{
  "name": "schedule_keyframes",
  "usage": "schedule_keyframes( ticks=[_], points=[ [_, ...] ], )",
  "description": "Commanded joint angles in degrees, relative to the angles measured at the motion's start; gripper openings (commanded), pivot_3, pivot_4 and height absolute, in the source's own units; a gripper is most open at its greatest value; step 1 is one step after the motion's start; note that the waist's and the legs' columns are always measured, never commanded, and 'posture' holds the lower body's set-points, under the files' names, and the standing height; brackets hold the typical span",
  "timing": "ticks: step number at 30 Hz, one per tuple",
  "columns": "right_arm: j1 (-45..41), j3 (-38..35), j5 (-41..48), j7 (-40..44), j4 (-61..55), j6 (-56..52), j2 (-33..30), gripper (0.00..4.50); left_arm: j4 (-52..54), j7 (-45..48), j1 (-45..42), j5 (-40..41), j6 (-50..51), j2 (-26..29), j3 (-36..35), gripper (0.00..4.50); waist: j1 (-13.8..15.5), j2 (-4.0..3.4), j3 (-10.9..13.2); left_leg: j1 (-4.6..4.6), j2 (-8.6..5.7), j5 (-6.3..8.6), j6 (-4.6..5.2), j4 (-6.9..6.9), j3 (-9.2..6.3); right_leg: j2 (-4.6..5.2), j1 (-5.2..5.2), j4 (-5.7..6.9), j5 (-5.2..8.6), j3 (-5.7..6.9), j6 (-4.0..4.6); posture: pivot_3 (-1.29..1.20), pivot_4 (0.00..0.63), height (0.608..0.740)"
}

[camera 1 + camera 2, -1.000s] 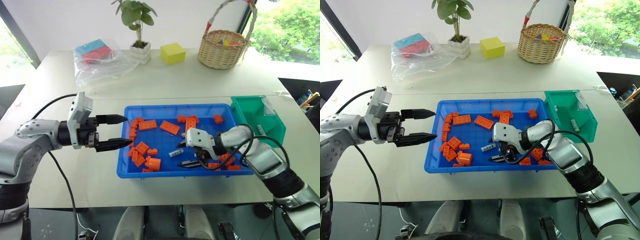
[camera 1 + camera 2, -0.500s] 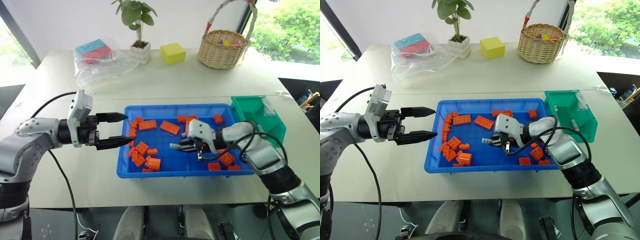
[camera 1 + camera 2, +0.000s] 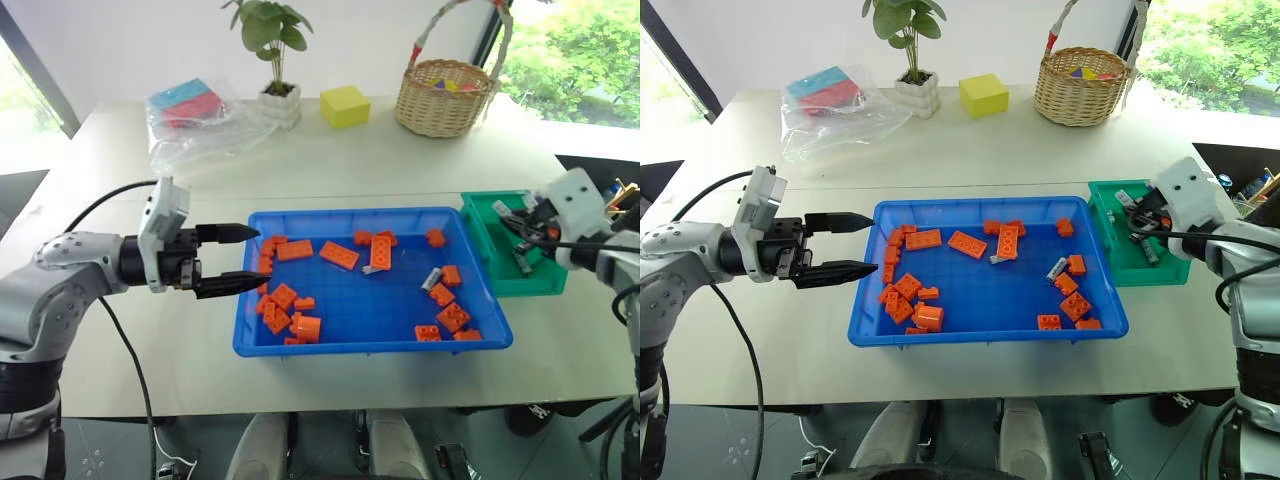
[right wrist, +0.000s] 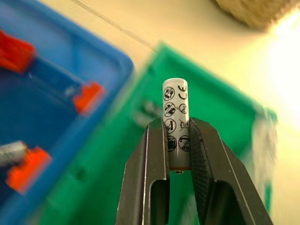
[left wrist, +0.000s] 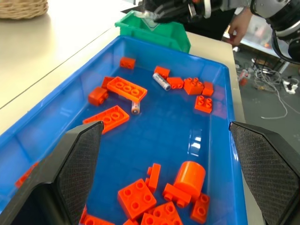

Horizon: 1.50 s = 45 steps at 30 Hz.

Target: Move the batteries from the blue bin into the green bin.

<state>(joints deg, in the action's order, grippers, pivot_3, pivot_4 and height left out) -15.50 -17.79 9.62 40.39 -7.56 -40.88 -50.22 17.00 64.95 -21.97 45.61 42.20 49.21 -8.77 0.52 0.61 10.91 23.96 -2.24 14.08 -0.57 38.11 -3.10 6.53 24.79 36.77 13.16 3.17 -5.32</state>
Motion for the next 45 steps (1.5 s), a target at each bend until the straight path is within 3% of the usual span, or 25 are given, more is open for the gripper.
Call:
schedule_keyframes(
  ticks=[1, 2, 6, 12, 19, 21, 23, 35, 45],
  points=[
    [-0.07, -2.8, -0.53, -3.45, 1.07, -0.12, -0.08, 1.19, -0.28, 0.5, -1.51, -0.15, -0.81, -0.4, 0.57, 4.5, -0.07, -0.01, 0.01, 0.0, 0.0, 0.0, 0.0, 0.0, 0.02, 0.0, 0.0, 0.01, -0.01, -0.01, -0.01, 0.0, 0.15, 0.702],
    [-0.11, -2.7, -0.39, -3.9, 1.57, -0.11, 0.09, 1.5, -0.4, 0.55, -1.71, -0.19, -0.87, -0.52, 0.77, 4.5, -0.08, -0.01, 0.0, -0.02, 0.0, 0.0, 0.0, 0.0, 0.02, 0.0, 0.0, 0.03, -0.01, -0.01, -0.02, 0.0, 0.15, 0.702],
    [-1.45, -1.69, 0.93, -4.41, 1.9, -0.29, 0.45, 3.54, -0.71, 0.68, -2.25, -0.23, -0.91, -0.64, 1.05, 4.5, -0.04, -0.01, 0.01, -0.01, 0.0, 0.0, 0.01, 0.0, 0.01, -0.01, 0.0, 0.03, -0.05, -0.01, -0.09, 0.0, 0.15, 0.702],
    [-8.18, 0.04, 5.15, -7.62, -3.46, -9.54, 4.68, 3.54, 0.01, 0.26, -1.71, 0.06, -0.57, -0.29, 0.36, 4.5, -0.08, -0.01, 0.01, -0.01, 0.01, 0.0, 0.01, 0.0, -0.02, -0.01, 0.0, 0.03, -0.06, -0.01, -0.11, 0.0, 0.15, 0.702],
    [-19.89, 0.62, 10.29, -22.35, -15.46, -34.21, 26.67, 3.54, 1.93, -1.24, -0.04, 0.8, -0.16, -0.22, -0.81, 4.5, -0.85, -0.01, 0.0, -0.01, 0.02, 0.0, 0.0, -0.01, -0.13, -0.05, 0.04, 0.12, -0.07, -0.02, -0.12, 0.0, 0.15, 0.702],
    [-20.7, 2.99, 10.48, -24.22, -17.91, -38.29, 30.32, 4.07, 2.29, -1.39, 0.48, 0.98, -0.13, -0.07, -1.16, 4.5, -0.53, -0.02, 0.01, 0.04, -0.03, 0.0, 0.0, -0.02, -0.19, -0.03, 0.1, 0.22, -0.07, -0.01, -0.13, 0.0, 0.15, 0.702],
    [-20.58, 7.44, 10.07, -25.14, -19.27, -40.07, 30.98, 4.46, 2.43, -1.51, 0.82, 1.09, -0.1, 0.06, -1.43, 4.5, -0.25, -0.03, 0.01, 0.05, -0.06, 0.0, 0.0, -0.02, -0.17, 0.0, 0.11, 0.2, -0.07, 0.0, -0.13, 0.0, 0.15, 0.702],
    [-17.99, 11.28, 9.08, -30.46, -17.71, -45.9, 39.39, 4.46, 3.16, -1.71, 2.39, 1.04, -0.65, -0.26, -1.75, 4.5, -0.98, -0.02, 0.01, 0.0, -0.06, 0.0, 0.0, -0.02, -0.15, -0.03, 0.12, 0.23, -0.07, 0.0, -0.13, 0.0, 0.15, 0.702],
    [-16.9, 14.1, 7.34, -30.79, -11.99, -40.21, 37.74, 4.46, 3.14, -1.7, 2.7, 1.1, -1.02, -0.3, -2.4, 4.5, -1.4, -0.03, 0.01, -0.01, -0.05, 0.0, 0.0, -0.06, -0.14, -0.04, 0.13, 0.24, -0.07, 0.0, -0.13, 0.0, 0.15, 0.702]
  ],
)
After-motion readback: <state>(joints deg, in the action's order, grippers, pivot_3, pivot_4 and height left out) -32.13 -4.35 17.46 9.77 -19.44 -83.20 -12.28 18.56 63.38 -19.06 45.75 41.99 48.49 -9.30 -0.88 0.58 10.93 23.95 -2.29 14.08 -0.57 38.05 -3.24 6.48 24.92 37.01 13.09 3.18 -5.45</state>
